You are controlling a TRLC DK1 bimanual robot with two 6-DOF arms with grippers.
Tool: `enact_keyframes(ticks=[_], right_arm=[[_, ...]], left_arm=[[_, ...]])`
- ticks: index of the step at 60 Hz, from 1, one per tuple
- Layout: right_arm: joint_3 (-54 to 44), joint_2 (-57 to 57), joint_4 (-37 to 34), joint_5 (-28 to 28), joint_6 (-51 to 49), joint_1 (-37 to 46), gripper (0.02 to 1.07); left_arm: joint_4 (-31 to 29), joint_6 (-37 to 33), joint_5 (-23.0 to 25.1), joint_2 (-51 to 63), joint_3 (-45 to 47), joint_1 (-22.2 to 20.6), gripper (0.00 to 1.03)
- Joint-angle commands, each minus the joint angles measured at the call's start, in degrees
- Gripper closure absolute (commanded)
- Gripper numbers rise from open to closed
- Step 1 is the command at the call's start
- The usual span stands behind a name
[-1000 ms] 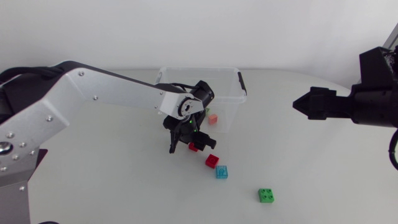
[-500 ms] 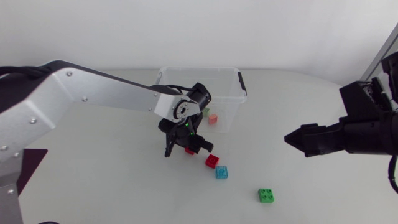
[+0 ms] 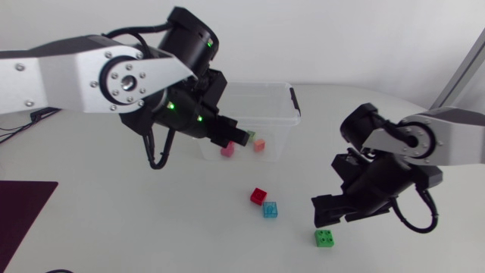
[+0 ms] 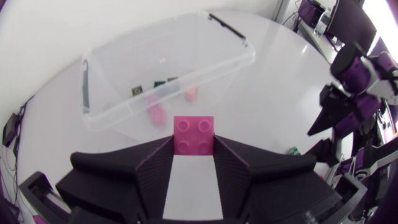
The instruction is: Pick up the duplo bricks and place them in the container
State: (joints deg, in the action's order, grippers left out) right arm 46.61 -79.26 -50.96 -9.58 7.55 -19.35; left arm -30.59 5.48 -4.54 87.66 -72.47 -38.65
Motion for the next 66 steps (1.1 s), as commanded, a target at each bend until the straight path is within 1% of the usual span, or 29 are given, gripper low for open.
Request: enact_keyframes(ticks=[1, 6, 9, 10, 11, 12, 14, 16, 18, 21, 23, 24, 27, 31, 32, 33, 34, 36, 39, 41, 43, 45, 46, 47, 50, 52, 60, 65, 66], right_arm=[[0.59, -5.37, -1.34, 0.62, 2.38, -0.68, 0.07], [1.55, -10.12, -2.39, 0.88, 2.82, -0.68, 0.07], [2.43, -12.93, -3.27, 1.23, 3.26, -0.6, 0.07], [3.05, -14.43, -3.53, 1.23, 3.43, -0.42, 0.08], [3.22, -14.95, -3.53, 1.5, 3.52, -0.33, 0.1], [3.31, -15.13, -3.53, 1.59, 3.61, -0.33, 0.1], [4.02, -16.62, -3.27, 2.73, 4.31, -0.51, 0.13], [4.45, -16.98, -3.18, 2.9, 4.58, -0.68, 0.14], [4.72, -17.24, -3.09, 3.08, 4.93, -1.21, 0.18], [5.33, -17.59, -2.48, 3.43, 5.46, -2.09, 0.23], [5.42, -17.77, -2.39, 3.43, 5.54, -2.27, 0.23], [5.86, -18.38, -2.13, 3.87, 5.81, -2.62, 0.29], [6.04, -19.17, -1.42, 4.14, 5.98, -3.15, 0.35], [5.86, -19.96, -0.72, 4.22, 6.07, -3.94, 0.49], [5.77, -19.96, -0.54, 4.22, 6.07, -3.94, 0.52], [5.77, -19.96, -0.54, 4.22, 6.07, -3.94, 0.52], [5.51, -19.96, -0.37, 4.22, 5.98, -3.94, 0.59], [5.33, -19.79, -0.11, 4.31, 5.98, -3.94, 0.66], [4.98, -19.44, 0.07, 4.22, 5.63, -3.94, 0.73], [4.72, -19.17, 0.16, 4.22, 5.54, -3.94, 0.79], [4.54, -18.47, 0.16, 4.22, 5.28, -3.94, 0.86], [4.28, -17.85, 0.25, 4.22, 5.02, -3.85, 0.89], [4.28, -17.85, 0.25, 4.22, 5.02, -3.85, 0.89], [4.1, -17.06, 0.25, 4.14, 4.84, -3.76, 0.92], [4.19, -15.31, -0.46, 4.22, 4.49, -3.5, 0.93], [4.37, -14.52, -0.9, 4.22, 4.31, -3.23, 0.93], [6.56, -10.21, -3.88, 4.31, 3.35, -1.48, 0.94], [9.64, -7.04, -6.08, 5.28, 3.0, -1.04, 0.94], [10.26, -6.69, -6.43, 5.63, 3.0, -1.04, 0.94]], left_arm=[[2.55, -1.08, 0.67, -2.75, -0.22, 1.48, 0.89], [6.86, -1.34, 1.11, -3.11, -0.22, 2.97, 0.89], [10.9, -1.34, 1.46, -2.93, 0.31, 4.03, 0.89], [13.54, -1.34, 1.46, -2.84, 0.84, 4.82, 0.89], [15.3, -1.34, 1.46, -2.75, 1.19, 5.17, 0.89], [15.47, -1.34, 1.55, -2.67, 1.19, 5.17, 0.89], [19.16, -1.61, 1.9, -1.79, 1.71, 5.96, 0.89], [20.66, -1.43, 2.16, -1.0, 1.63, 6.49, 0.89], [21.89, -1.43, 2.16, -0.21, 1.63, 6.57, 0.89], [26.02, -1.34, 2.16, 1.55, 2.07, 7.54, 0.89], [26.28, -1.34, 2.16, 1.99, 1.89, 7.63, 0.89], [27.34, -1.34, 2.16, 3.31, 1.63, 7.98, 0.89], [28.92, -1.43, 2.34, 5.33, 1.28, 8.24, 0.89], [30.68, -1.34, 2.69, 8.58, 0.22, 9.21, 0.88], [30.85, -1.34, 2.87, 9.2, -0.04, 9.39, 0.86], [30.85, -1.34, 2.87, 9.2, -0.04, 9.39, 0.86], [31.38, -1.17, 3.74, 10.69, -0.66, 9.74, 0.82], [31.38, -1.17, 4.01, 11.4, -1.1, 9.91, 0.8], [32.0, -1.34, 4.62, 12.89, -1.98, 10.09, 0.73], [32.08, -1.43, 4.62, 13.77, -2.5, 10.27, 0.62], [32.08, -1.52, 4.62, 14.47, -3.03, 10.35, 0.47], [32.61, -1.78, 4.62, 14.65, -3.12, 10.27, 0.35], [32.61, -1.78, 4.62, 14.65, -3.12, 10.27, 0.35], [32.96, -1.96, 4.54, 14.74, -3.12, 10.27, 0.31], [33.23, -2.4, 4.54, 14.56, -3.03, 10.27, 0.18], [33.23, -2.75, 4.54, 14.03, -2.77, 10.35, 0.12], [33.14, -4.77, 5.15, 9.37, 0.13, 10.35, 0.06], [32.52, -7.85, 8.31, 3.31, 4.26, 10.0, 0.06], [31.29, -9.87, 9.9, 1.29, 5.49, 9.21, 0.06]])
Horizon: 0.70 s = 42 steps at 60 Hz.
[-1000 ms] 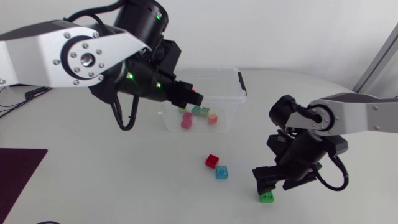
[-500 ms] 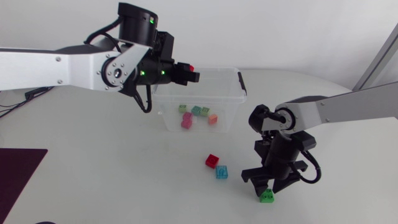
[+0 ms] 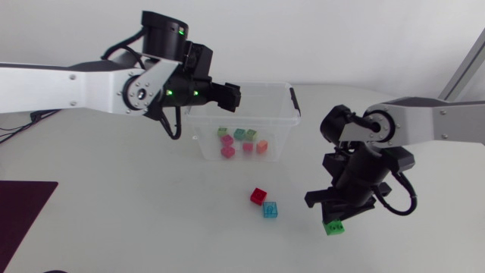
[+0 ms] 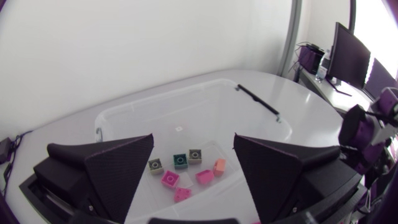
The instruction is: Pick up the duplo bricks and place them in the container
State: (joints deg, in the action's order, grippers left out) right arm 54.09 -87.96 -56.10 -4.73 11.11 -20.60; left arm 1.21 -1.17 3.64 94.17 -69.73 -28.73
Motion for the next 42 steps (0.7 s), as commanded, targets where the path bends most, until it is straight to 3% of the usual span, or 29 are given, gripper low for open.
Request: enact_keyframes(ticks=[1, 6, 20, 29, 42], right_arm=[[3.31, 2.27, -1.65, 0.86, -0.57, 0.21, 0.94], [9.2, 3.94, -2.09, 1.92, -0.22, -0.32, 0.94], [20.89, 1.92, 3.98, 2.18, 2.33, -3.13, 0.94], [25.98, -1.86, 12.5, 4.03, 3.04, -4.18, 0.94], [28.8, -6.78, 25.69, 5.7, 2.68, -3.92, 0.93]], left_arm=[[-1.3, -4.19, 2.07, -5.75, 3.11, -0.98, 0.06], [-6.66, -12.1, 8.67, -12.96, 8.74, -2.12, 0.06], [-18.26, -27.4, 20.18, -17.09, 14.98, -0.54, 0.06], [-21.78, -36.45, 22.73, -17.09, 18.14, -1.24, 0.06], [-21.69, -44.01, 22.82, -12.43, 18.85, -3.52, 0.06]])
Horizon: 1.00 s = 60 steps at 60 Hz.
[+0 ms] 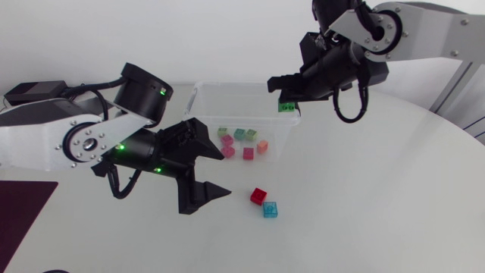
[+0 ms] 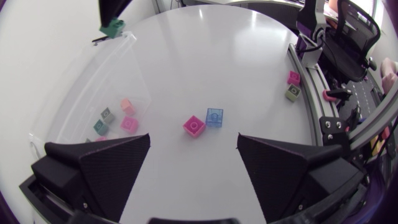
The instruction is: Pick up the duplo bricks and place them in the container
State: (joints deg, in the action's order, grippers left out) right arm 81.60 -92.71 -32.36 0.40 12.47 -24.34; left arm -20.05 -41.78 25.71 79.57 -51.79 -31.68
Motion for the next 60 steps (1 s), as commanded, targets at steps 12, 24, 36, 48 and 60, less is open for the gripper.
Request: enact_keyframes(ticks=[12, 24, 36, 48, 60], right_arm=[[3.56, -9.16, 9.51, 4.69, 1.07, -1.5, 0.55], [-0.39, -1.16, 10.3, 5.13, 0.27, -2.12, 0.12], [-17.97, 16.24, 13.2, 2.58, -2.45, -0.36, 0.12], [-31.77, 27.93, 13.37, -0.76, -2.71, 1.84, 0.12], [-38.62, 32.41, 14.25, -3.92, -4.65, 3.86, 0.12]], left_arm=[[-0.86, -8.67, 0.39, 7.44, -1.38, -2.51, 0.06], [-3.06, -14.91, -1.81, 12.19, -4.99, -5.23, 0.06], [-8.07, -20.27, -4.8, 19.66, -11.75, -9.01, 0.06], [-19.15, -23.87, -8.49, 30.21, -24.24, -12.79, 0.08], [-25.12, -25.19, -11.48, 38.03, -34.08, -13.67, 0.1]])
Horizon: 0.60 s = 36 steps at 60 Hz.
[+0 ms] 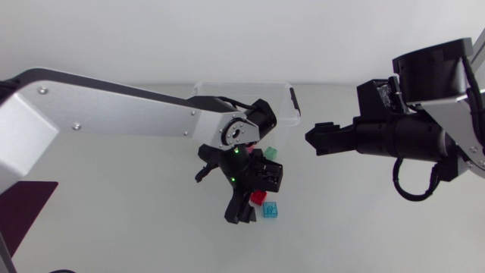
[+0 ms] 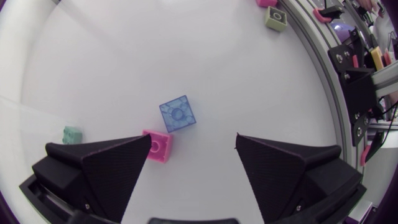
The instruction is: Pick up the duplo bricks and place them in the container
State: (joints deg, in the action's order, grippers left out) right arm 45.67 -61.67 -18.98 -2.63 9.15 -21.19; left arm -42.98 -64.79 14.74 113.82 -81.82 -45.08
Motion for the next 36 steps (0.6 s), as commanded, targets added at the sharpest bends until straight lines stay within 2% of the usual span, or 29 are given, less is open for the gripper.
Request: enact_keyframes(ticks=[1, 13, 36], right_arm=[[-2.96, 1.64, 0.97, -0.88, -1.41, 0.71, 0.12], [-6.21, 7.09, -0.18, -1.15, -2.12, 0.18, 0.12], [-8.58, 9.99, -1.5, -1.76, -3.7, 0.62, 0.12]], left_arm=[[-2.72, -2.27, -0.68, 4.31, -4.75, -0.27, 0.1], [-6.41, -3.14, -3.32, 11.34, -11.87, 0.43, 0.13], [-6.68, -3.5, -3.84, 14.06, -14.86, 1.66, 0.21]])
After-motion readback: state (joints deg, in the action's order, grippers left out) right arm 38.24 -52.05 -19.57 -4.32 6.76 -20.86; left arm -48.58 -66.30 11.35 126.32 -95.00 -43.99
